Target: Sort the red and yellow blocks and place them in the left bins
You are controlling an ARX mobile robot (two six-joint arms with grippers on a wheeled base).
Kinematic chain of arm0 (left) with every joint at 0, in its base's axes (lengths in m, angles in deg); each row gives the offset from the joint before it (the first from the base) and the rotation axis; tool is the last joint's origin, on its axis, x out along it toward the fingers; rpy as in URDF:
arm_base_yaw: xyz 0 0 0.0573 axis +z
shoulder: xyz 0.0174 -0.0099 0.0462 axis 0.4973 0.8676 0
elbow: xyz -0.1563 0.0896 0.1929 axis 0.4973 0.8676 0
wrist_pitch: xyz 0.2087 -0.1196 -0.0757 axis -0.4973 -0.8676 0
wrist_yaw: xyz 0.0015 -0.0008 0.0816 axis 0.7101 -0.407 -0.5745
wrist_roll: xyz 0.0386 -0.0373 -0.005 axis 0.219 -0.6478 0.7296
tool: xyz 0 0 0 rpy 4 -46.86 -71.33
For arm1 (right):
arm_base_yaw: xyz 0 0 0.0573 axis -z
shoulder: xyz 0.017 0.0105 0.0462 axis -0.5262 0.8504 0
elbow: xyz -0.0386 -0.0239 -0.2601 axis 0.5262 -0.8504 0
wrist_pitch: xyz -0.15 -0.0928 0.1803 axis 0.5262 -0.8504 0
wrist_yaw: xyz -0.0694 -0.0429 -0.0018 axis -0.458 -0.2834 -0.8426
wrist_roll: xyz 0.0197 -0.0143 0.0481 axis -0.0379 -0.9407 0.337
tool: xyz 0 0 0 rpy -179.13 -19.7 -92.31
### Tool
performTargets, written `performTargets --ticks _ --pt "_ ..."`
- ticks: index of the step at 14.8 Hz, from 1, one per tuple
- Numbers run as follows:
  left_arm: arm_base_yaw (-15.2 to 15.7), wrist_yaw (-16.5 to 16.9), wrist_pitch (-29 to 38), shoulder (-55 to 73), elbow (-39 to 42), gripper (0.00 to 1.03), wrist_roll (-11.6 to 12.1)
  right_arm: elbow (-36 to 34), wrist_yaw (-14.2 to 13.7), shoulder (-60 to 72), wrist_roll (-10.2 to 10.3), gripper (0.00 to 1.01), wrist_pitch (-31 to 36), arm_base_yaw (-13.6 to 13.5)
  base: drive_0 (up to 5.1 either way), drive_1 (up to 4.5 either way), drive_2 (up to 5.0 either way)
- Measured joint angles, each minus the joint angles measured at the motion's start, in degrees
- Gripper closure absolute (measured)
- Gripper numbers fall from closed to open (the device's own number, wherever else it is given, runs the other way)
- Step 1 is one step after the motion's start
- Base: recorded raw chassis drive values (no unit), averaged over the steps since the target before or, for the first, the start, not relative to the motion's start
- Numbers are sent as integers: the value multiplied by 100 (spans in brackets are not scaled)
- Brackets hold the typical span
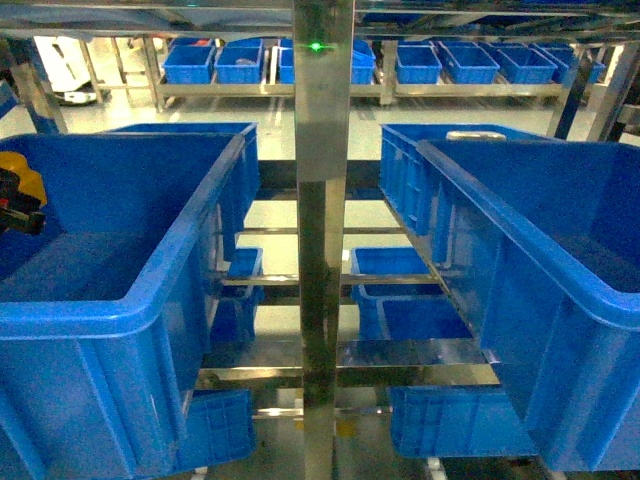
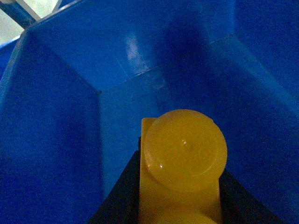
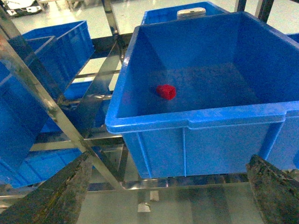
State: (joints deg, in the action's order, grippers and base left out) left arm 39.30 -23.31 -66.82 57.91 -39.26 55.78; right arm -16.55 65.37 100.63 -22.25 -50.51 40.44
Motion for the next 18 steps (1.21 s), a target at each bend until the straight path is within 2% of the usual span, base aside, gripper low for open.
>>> performTargets --ticks 2,3,5,9,10,11,13,14,16,18 --pt "72 35 72 446 -404 76 35 0 0 0 0 3 0 0 0 0 0" --pt "111 59 337 546 -422 73 35 0 4 0 0 3 0 0 0 0 0" --pt "199 363 199 267 -216 48 -92 0 4 0 0 3 -2 0 0 0 0" --pt "151 1143 -448 -1537 885 3 -383 0 7 0 0 3 -2 0 0 0 0" --pt "192 1322 -271 -2173 1329 6 -407 0 7 0 -2 3 0 0 0 0 0" --pt "358 1451 -313 -2946 1733 5 -474 0 7 0 0 3 0 0 0 0 0" --pt "811 1641 -1137 -4564 2210 5 -758 0 7 0 0 3 -2 0 0 0 0" --pt "876 1808 -1609 -5272 2247 5 -918 0 7 -2 0 3 0 0 0 0 0" --pt "743 1950 -1735 -5949 2382 5 -1292 0 7 -2 0 3 -2 0 0 0 0" --pt "426 2068 -1838 -5838 2389 5 -1593 0 9 -2 0 3 -2 0 0 0 0"
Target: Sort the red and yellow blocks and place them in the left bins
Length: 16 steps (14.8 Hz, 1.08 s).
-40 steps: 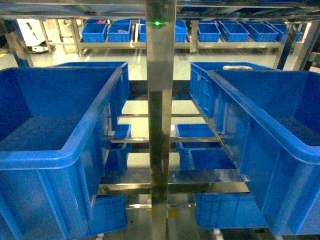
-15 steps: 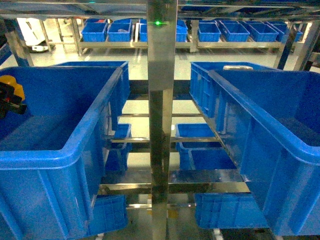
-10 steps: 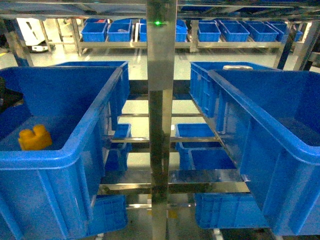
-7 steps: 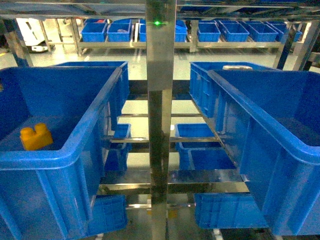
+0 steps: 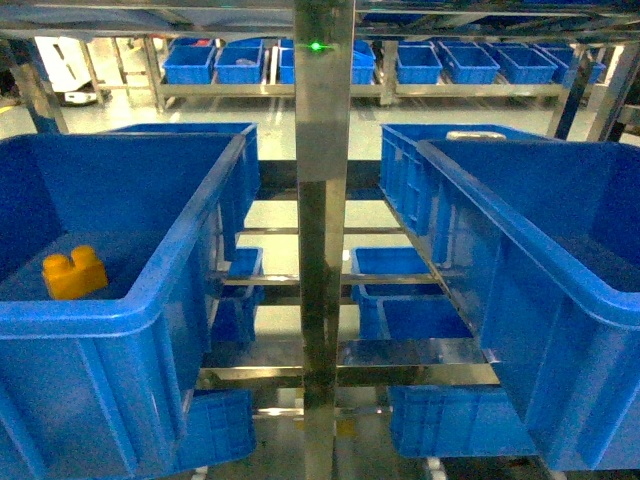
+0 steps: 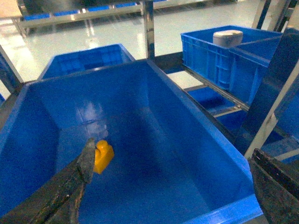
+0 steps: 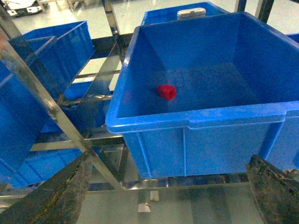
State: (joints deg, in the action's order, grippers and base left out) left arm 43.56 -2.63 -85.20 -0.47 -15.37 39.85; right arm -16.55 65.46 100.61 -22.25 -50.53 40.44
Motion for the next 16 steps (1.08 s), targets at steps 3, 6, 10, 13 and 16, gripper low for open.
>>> performTargets --ticks 3,6,10,13,16 --pt "-396 -1342 1945 -507 1019 31 -776 -1034 -1161 -1113 -343 27 1856 -927 0 0 0" --pt "-704 -1753 2151 -970 1753 71 -1021 -1473 -1416 -1294 -459 68 2135 -868 0 0 0" --pt "-1414 -2356 2052 -1714 2352 101 -1080 -1832 -1412 -1565 -496 99 2253 -868 0 0 0" --pt "-1375 -2439 1834 -2225 2636 101 -1084 -2015 -1421 -1705 -496 99 2302 -868 0 0 0" --pt "-1375 -2437 1685 -2490 2754 101 -1084 -2090 -1421 -1775 -496 99 2328 -868 0 0 0"
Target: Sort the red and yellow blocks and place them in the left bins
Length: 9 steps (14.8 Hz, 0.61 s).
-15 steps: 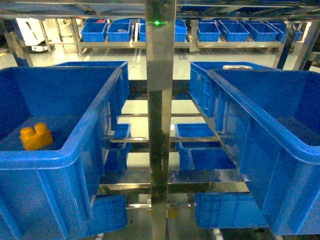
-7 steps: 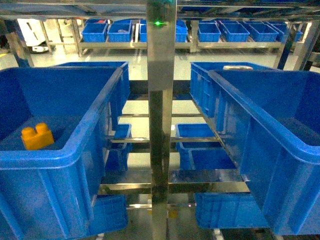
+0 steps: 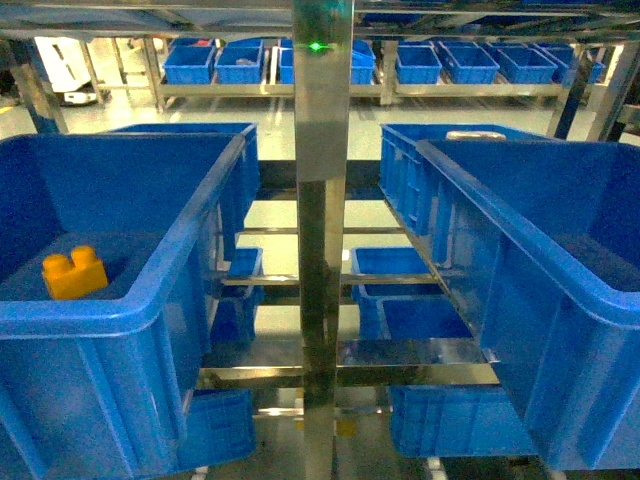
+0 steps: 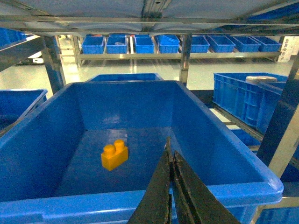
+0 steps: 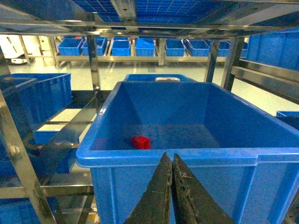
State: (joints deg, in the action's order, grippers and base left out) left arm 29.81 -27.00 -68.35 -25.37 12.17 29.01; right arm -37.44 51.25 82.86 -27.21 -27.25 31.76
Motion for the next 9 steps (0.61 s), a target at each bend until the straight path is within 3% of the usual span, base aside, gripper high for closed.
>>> performTargets --ticks 7,9 --pt "0 0 -529 -927 271 101 -2 -225 2 -240 -7 99 15 0 0 0 0" --pt "0 0 -538 -960 271 87 -7 -225 2 -240 -4 83 17 0 0 0 0"
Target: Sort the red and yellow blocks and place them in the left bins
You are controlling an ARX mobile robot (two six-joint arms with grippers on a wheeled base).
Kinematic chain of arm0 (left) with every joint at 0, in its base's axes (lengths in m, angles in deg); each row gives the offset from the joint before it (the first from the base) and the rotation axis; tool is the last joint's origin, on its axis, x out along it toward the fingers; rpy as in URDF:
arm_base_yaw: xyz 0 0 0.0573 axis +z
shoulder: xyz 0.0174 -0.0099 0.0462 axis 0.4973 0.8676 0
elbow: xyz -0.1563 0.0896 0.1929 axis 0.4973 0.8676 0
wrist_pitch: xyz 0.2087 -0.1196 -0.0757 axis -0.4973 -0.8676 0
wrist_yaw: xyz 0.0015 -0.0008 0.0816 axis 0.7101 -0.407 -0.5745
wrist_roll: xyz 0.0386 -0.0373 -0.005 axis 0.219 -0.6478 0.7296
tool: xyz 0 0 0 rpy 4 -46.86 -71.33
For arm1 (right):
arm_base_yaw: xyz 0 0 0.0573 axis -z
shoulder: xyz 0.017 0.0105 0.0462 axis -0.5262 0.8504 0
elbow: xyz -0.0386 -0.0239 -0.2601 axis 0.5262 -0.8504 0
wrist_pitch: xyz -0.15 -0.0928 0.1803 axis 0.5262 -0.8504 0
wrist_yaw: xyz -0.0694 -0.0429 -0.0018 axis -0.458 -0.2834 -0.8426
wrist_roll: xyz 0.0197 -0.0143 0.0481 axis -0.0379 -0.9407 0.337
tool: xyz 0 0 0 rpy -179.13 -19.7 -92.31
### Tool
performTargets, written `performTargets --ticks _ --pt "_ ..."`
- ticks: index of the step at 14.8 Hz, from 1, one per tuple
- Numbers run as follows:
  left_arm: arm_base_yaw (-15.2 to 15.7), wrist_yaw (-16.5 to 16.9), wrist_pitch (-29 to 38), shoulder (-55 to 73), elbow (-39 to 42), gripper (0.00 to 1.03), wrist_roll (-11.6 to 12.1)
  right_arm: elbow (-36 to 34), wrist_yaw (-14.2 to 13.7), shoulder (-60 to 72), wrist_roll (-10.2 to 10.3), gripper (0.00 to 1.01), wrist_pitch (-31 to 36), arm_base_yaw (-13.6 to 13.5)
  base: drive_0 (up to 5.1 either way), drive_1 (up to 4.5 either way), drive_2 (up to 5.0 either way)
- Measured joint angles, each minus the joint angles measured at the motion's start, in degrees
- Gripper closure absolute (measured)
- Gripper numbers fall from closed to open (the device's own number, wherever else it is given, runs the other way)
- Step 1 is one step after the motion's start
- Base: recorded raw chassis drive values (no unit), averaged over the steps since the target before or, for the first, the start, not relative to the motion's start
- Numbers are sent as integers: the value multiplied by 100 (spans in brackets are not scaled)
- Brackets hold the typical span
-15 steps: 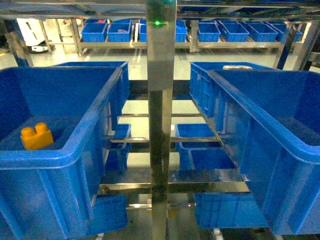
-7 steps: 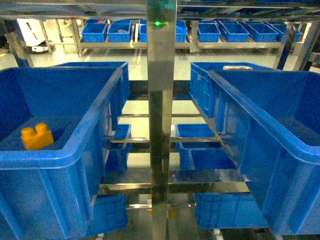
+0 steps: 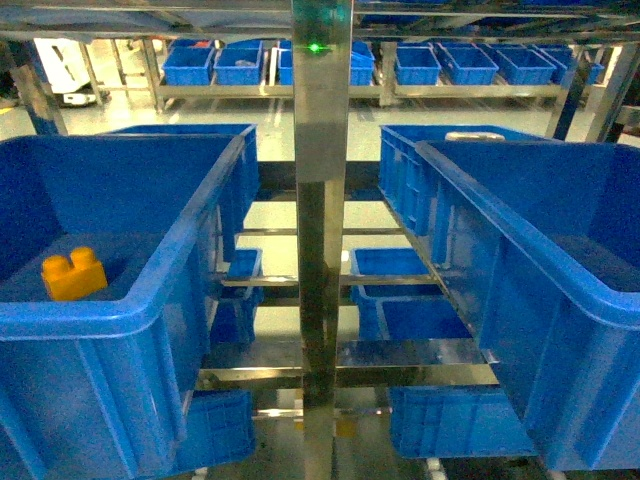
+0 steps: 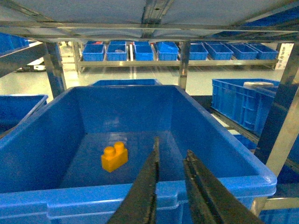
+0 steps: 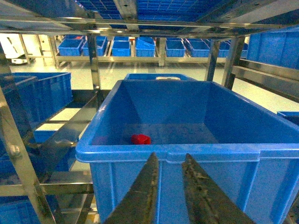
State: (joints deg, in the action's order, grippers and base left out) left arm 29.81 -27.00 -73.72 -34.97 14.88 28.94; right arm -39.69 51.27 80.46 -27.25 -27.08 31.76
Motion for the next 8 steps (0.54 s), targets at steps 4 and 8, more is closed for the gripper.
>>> performTargets --ticks 4,8 --pt "0 0 -4 0 0 52 0 0 0 0 0 48 0 0 0 0 0" --pt "0 0 -2 0 0 20 0 0 0 0 0 15 0 0 0 0 0"
